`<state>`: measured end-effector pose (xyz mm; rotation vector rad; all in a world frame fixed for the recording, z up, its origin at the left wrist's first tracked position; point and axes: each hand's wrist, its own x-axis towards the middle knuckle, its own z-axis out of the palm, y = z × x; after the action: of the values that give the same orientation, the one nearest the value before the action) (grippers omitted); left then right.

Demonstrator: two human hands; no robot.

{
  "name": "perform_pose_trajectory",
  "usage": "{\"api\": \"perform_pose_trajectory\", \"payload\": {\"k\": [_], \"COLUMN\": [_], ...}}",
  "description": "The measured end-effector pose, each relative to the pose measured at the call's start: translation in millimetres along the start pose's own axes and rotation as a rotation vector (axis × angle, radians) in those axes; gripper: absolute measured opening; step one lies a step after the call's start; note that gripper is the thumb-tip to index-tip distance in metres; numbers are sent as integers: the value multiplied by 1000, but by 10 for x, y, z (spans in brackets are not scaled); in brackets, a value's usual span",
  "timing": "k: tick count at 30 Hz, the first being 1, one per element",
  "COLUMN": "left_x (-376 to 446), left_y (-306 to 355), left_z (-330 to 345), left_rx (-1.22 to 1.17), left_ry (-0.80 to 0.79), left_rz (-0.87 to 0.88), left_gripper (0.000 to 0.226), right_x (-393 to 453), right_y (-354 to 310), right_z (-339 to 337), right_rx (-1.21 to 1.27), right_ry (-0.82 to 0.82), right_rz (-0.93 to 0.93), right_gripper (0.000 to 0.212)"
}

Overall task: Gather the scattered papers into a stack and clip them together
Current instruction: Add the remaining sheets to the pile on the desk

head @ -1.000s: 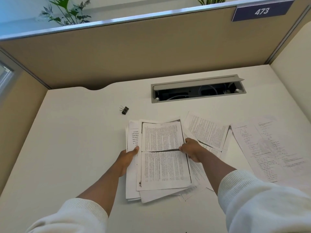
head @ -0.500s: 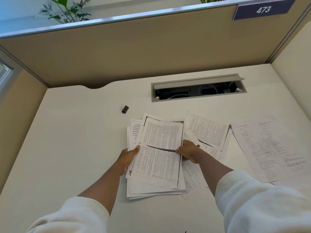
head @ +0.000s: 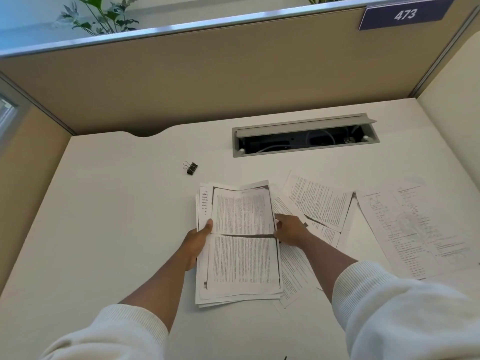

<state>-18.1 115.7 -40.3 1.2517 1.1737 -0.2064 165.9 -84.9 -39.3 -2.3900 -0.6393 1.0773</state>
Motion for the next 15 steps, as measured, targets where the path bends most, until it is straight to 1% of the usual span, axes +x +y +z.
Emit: {"api": "perform_pose_trajectory", "payload": {"k": [2,3,5,6,8,10,12,15], "left_x": [25,38,65,72,86,97,111,131], "left_y": [-14,-19,-35,-39,-54,-66,-76,-85], "left_z": [6,7,-3,-7,-14,-22,-23,-11], "left_rx": [-7,-11,-14,-15,-15,-12,-7,2], "left_ry": [14,21,21,18,23,39,46,56], "left_rz": [26,34,33,28,23,20,19,20], "left_gripper": [43,42,43,43,43,41,41,41], "right_x": [8,15,23,28,27,13,-12,-55], "right_y": [-18,-18,-3,19,69,122,152,154], "right_z": [18,15,-28,-58,-133,-196,-230,-235], "right_rx": [5,4,-11,-12,-41,-142,-236,-284], "right_ry": [-13,2,86,138,221,270,255,197], "right_rz": [-14,-5,57,82,127,185,248,317], "right_gripper": [22,32,54,60,61,63,73,87]}}
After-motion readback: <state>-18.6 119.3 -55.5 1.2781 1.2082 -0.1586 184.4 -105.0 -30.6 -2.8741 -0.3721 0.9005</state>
